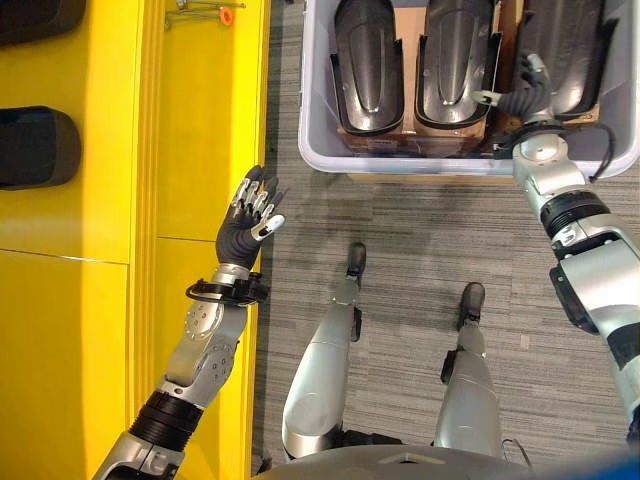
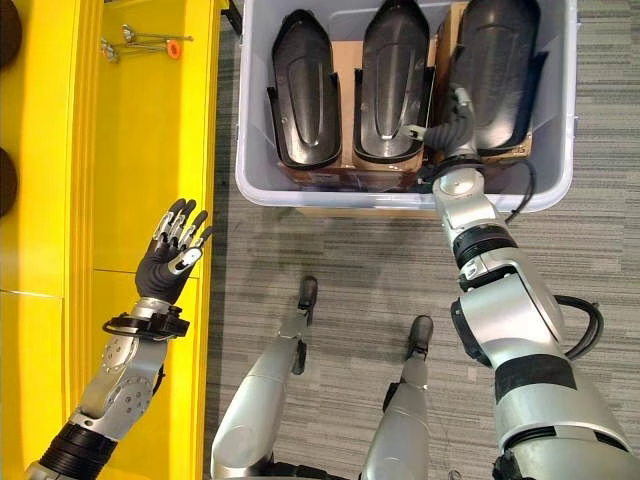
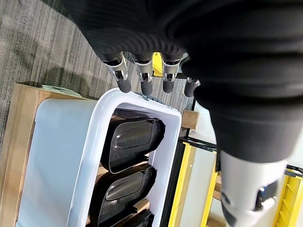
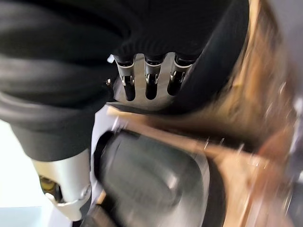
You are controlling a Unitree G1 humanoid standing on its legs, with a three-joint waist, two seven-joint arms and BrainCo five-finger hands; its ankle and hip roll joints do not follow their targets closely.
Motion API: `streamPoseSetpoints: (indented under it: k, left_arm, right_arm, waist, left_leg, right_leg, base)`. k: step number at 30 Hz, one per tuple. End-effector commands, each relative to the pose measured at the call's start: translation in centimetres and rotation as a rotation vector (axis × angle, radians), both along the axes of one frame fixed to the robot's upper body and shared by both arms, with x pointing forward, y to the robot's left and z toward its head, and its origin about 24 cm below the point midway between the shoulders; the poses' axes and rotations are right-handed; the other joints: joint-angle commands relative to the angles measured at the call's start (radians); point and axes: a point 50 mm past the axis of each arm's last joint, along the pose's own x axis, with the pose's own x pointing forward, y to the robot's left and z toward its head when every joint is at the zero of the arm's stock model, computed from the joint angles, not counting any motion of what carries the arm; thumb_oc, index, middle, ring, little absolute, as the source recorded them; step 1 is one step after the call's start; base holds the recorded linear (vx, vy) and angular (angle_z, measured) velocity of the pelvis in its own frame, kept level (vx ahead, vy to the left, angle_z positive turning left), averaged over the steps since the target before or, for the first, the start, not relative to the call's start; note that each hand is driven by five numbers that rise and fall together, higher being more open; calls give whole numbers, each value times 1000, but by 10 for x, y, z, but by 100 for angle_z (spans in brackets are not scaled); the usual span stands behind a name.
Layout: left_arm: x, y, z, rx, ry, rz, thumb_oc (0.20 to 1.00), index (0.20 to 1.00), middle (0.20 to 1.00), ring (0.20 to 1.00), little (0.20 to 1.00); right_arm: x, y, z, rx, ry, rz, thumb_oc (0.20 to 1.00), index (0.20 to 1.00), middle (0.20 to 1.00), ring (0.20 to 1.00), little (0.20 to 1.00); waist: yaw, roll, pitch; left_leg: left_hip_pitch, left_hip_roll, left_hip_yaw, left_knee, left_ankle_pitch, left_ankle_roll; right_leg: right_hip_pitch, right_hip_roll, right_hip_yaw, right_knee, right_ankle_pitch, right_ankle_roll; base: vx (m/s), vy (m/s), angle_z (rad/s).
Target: Move parts from the plastic box to the shelf.
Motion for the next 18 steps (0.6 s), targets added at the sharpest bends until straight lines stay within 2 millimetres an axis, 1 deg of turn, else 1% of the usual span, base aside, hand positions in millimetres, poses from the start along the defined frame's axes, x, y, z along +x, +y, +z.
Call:
streamPoseSetpoints:
  k: [1,4,5,6,7,10,12,13,16,18]
  left_arm:
    - [-8,-5,21,-15,-119,-43,1000,1000,1000,1000,1000]
    - [-8,-5,21,-17,-116,-41,1000,1000,1000,1000,1000]
    - [-8,-4,20,-18,-111,-43,1000,1000,1000,1000,1000]
    - [-7,-5,19,-18,-108,-44,1000,1000,1000,1000,1000]
    - [-7,-5,19,-17,-108,-44,1000,1000,1000,1000,1000]
    - [-7,-5,21,-19,-112,-44,1000,1000,1000,1000,1000]
    - [-7,-4,19,-28,-101,-30,1000,1000,1000,1000,1000]
    - [-7,-3,19,-26,-99,-23,1000,1000,1000,1000,1000]
    - [-7,-1,18,-30,-92,-8,1000,1000,1000,1000,1000]
    - [-7,0,19,-31,-95,1,1000,1000,1000,1000,1000]
  right_arm:
    - [-2,8,21,69,-110,95,1000,1000,1000,1000,1000]
    - [-2,15,21,90,-116,129,1000,1000,1000,1000,1000]
    - [-3,24,21,99,-129,174,1000,1000,1000,1000,1000]
    - [-4,28,21,107,-138,195,1000,1000,1000,1000,1000]
    - [-4,28,21,107,-138,195,1000,1000,1000,1000,1000]
    - [-8,43,25,108,-177,258,1000,1000,1000,1000,1000]
    - [-14,52,22,144,-208,304,1000,1000,1000,1000,1000]
    - [-17,55,19,162,-220,321,1000,1000,1000,1000,1000]
    - [-24,54,13,180,-244,326,1000,1000,1000,1000,1000]
    - [-31,56,14,170,-282,338,1000,1000,1000,1000,1000]
  waist:
    - [17,23,-12]
    - [19,22,-13]
    - [17,20,-8]
    - [16,18,-7]
    - [16,18,-7]
    - [12,16,-9]
    - [2,8,-6]
    - [-3,6,-7]
    - [-12,2,-6]
    - [-18,-1,-4]
  left_leg:
    - [-42,20,-35,0,6,-16]
    - [-45,22,-37,0,10,-16]
    - [-40,20,-37,0,6,-16]
    - [-38,20,-36,1,5,-16]
    - [-38,20,-36,1,5,-16]
    - [-42,20,-37,-1,8,-15]
    - [-40,20,-36,5,4,-16]
    - [-44,23,-35,4,7,-17]
    - [-43,24,-34,3,6,-17]
    - [-39,23,-33,6,2,-17]
  right_leg:
    - [-52,-43,54,196,-125,-27]
    - [-55,-41,55,195,-121,-27]
    - [-50,-43,53,198,-126,-27]
    - [-50,-44,52,199,-126,-27]
    - [-50,-44,52,199,-126,-27]
    - [-52,-41,54,194,-120,-28]
    - [-49,-41,54,197,-125,-28]
    - [-53,-39,54,194,-119,-29]
    - [-49,-38,55,191,-118,-29]
    - [-43,-40,55,191,-122,-28]
  base:
    - [0,0,0]
    - [0,0,0]
    - [0,0,0]
    - [0,0,0]
    - [0,0,0]
    - [0,0,0]
    - [0,0,0]
    - [0,0,0]
    - [0,0,0]
    - [0,0,0]
